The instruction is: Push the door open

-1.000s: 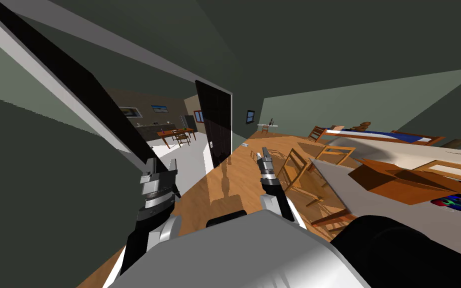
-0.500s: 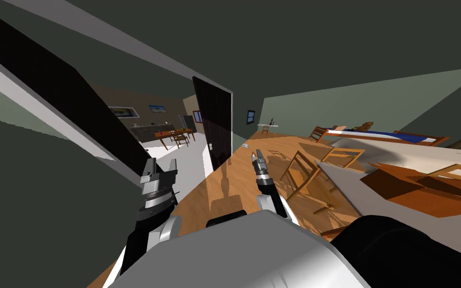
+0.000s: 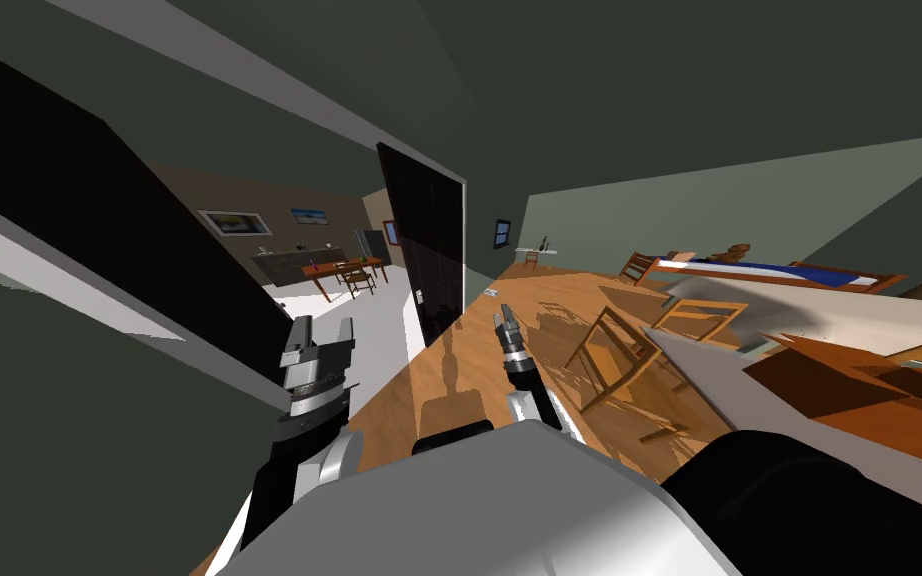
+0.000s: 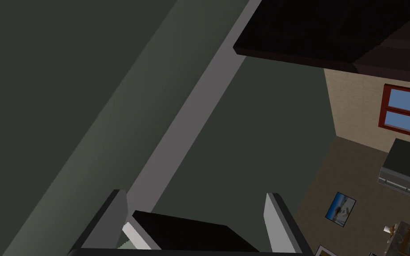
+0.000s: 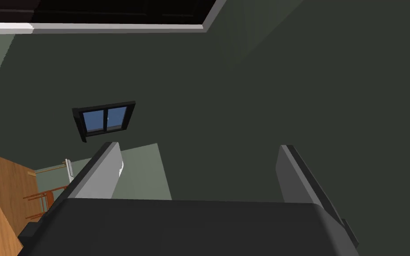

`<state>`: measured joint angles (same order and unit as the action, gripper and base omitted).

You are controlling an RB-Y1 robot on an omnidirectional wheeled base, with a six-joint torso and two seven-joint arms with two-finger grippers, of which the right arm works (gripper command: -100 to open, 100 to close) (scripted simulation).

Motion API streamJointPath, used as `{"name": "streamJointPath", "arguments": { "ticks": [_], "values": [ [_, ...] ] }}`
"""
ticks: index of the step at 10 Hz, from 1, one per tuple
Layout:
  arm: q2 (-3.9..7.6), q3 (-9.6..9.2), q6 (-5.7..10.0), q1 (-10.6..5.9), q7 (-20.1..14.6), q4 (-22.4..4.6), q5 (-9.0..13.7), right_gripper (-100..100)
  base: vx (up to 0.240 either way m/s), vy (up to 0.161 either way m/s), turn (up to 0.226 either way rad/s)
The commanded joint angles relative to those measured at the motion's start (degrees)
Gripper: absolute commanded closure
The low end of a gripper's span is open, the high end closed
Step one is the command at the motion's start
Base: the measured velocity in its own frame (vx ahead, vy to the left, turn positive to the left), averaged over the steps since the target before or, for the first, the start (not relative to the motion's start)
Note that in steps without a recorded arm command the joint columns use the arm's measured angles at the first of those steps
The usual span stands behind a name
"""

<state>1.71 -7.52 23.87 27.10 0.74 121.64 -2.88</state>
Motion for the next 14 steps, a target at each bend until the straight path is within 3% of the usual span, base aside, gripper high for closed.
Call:
{"name": "streamJointPath", "arguments": {
  "ticks": [1,7,14],
  "values": [
    [0.24,-1.11,0.58,-0.9,0.0,-2.0,-0.1,-100,0.149,0.015,-0.011],
    [1.85,-5.77,2.69,-3.96,-0.7,-10.1,0.0,-100,0.145,0.014,-0.016],
    [2.95,-10.42,4.8,-6.99,-1.3,-18.1,0.0,-100,0.114,0.012,-0.015]
  ]
}}
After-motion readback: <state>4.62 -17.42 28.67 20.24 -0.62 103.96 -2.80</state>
